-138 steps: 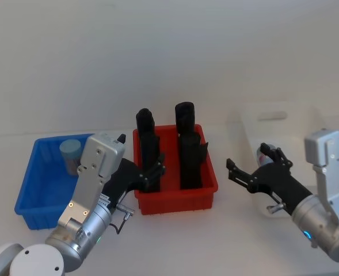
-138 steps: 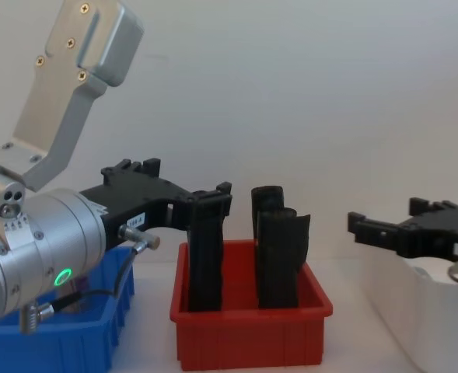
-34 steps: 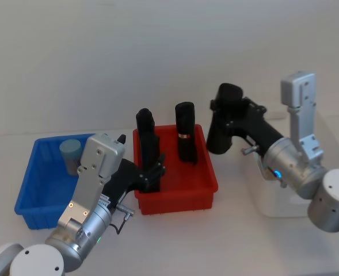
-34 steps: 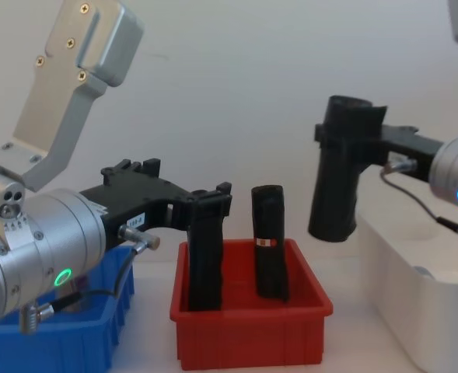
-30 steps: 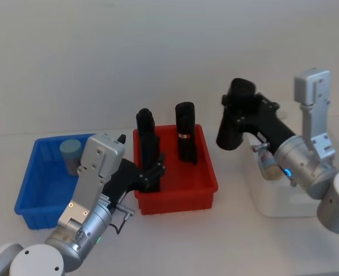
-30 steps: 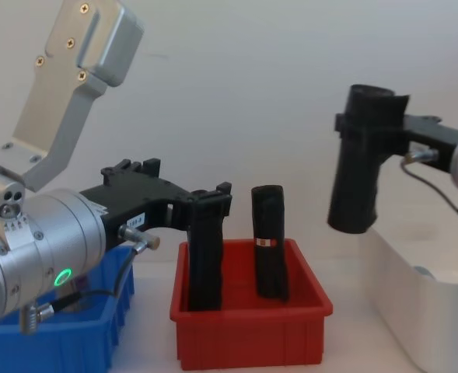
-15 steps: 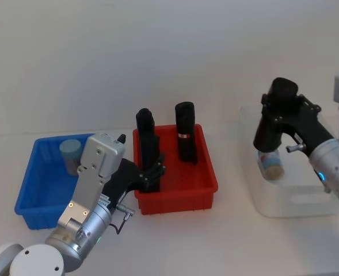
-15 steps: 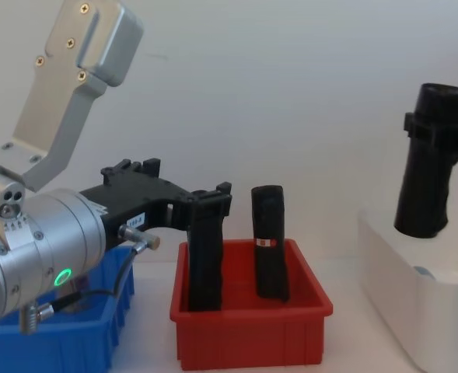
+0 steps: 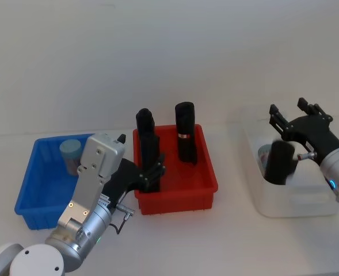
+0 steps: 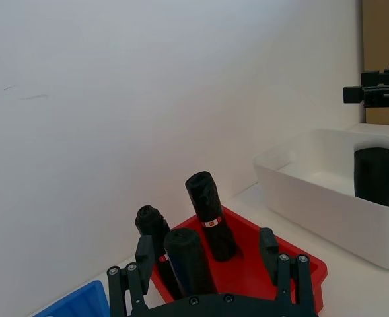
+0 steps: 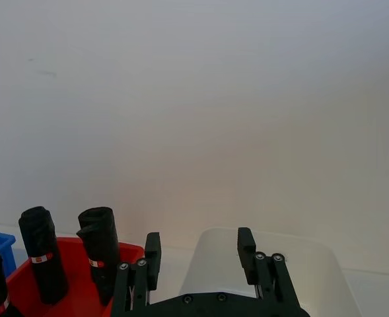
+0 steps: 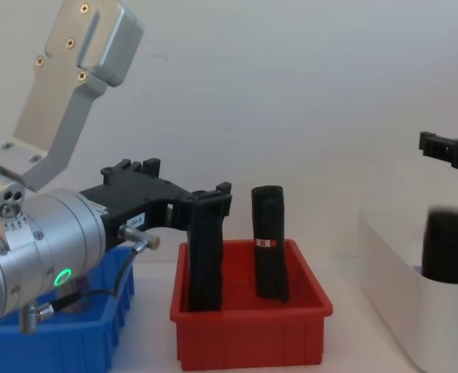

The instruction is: Pick the cotton swabs from the blue box and place them into the white box.

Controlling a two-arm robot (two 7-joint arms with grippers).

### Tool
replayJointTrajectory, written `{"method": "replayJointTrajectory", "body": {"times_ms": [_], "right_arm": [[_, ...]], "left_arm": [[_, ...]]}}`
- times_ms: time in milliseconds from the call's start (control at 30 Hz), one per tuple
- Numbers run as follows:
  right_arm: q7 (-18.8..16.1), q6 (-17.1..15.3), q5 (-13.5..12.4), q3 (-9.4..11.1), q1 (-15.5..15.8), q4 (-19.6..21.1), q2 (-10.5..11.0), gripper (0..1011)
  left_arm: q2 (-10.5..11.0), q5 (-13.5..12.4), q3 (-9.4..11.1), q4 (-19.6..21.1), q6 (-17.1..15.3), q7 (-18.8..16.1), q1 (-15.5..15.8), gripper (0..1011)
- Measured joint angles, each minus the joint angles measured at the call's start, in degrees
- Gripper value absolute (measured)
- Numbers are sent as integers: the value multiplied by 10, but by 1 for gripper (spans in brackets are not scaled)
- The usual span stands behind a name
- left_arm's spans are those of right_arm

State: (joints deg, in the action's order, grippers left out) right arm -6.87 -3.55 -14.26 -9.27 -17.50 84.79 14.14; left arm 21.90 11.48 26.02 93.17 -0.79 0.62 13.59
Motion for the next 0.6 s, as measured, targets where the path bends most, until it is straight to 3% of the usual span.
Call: {"method": "replayJointTrajectory", "body": {"times_ms": [400, 600], "right_arm": [[-14, 2, -12, 6, 7, 3, 7, 1002], [-21, 7, -18, 9, 10, 5, 10, 1001]], "left_arm": [[0, 0, 0, 0, 0, 0, 0, 1004], [0, 0, 0, 0, 0, 0, 0, 1004]]}}
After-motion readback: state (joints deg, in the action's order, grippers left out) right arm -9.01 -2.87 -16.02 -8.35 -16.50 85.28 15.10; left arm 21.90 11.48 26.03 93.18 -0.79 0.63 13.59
